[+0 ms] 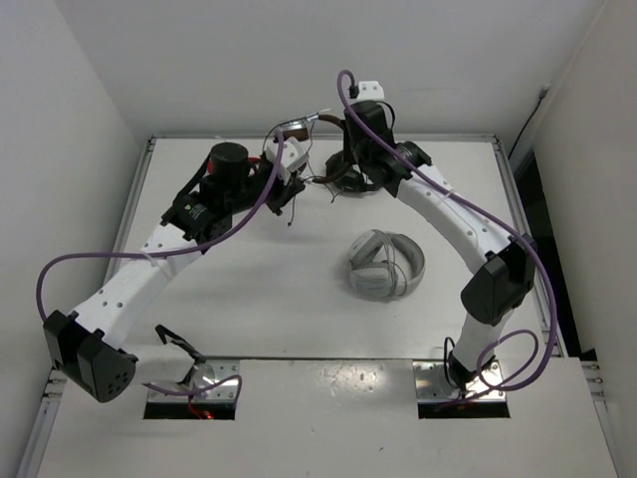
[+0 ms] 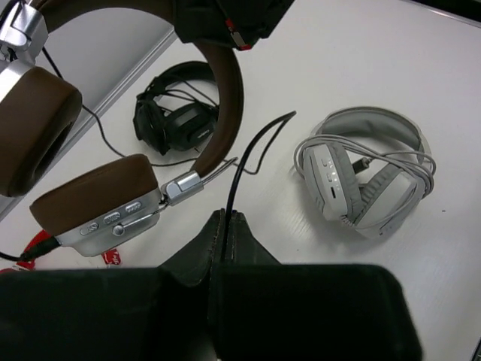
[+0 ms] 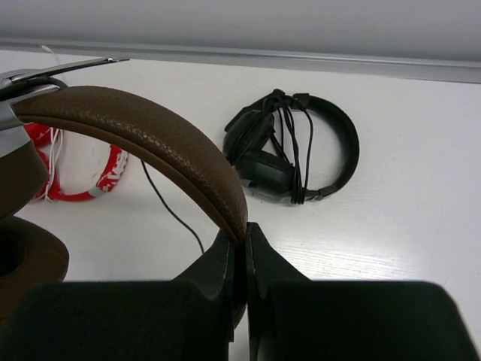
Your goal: Wrap the headphones
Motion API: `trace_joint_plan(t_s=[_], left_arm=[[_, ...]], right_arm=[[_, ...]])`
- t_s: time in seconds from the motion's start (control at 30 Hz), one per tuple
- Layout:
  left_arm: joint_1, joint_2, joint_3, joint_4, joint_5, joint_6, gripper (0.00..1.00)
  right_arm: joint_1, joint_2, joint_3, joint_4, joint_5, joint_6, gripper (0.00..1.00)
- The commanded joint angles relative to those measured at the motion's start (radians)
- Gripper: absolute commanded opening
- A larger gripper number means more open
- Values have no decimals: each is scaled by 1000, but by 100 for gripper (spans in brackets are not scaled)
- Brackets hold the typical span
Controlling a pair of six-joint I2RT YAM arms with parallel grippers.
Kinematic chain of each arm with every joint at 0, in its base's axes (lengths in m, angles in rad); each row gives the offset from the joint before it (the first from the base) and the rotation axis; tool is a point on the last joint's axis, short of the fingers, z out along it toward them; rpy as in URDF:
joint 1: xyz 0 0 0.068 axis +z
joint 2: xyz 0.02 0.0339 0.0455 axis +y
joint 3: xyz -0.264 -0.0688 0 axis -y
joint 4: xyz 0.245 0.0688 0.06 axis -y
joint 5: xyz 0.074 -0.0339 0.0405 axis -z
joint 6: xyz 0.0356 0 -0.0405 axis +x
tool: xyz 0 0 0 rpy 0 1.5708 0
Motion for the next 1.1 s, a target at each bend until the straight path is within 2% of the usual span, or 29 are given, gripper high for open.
trace_joint_plan(t_s=[0.0,0.07,0.3,0.43,0.67,1.07], left_arm=[[-28,2,45,41,-80,-25,0],[-28,11,45,50,-124,-15,0],[-28,-9,45,133,-483,53,0],[-28,-9,45,191,-597,106,0],[24,-28,73,253,-623,120,0],[88,-19,184,305,-623,159,0]], right_arm=[[2,-51,6,97,38,9,0],[2,-62,6,97,38,9,0],[-20,-80,-16,79,-5,0,0],[-30,-80,-26,56,-49,20,0],[-41,-98,-97,40,-40,20,0],[-21,-178,-310,157,29,-141,0]])
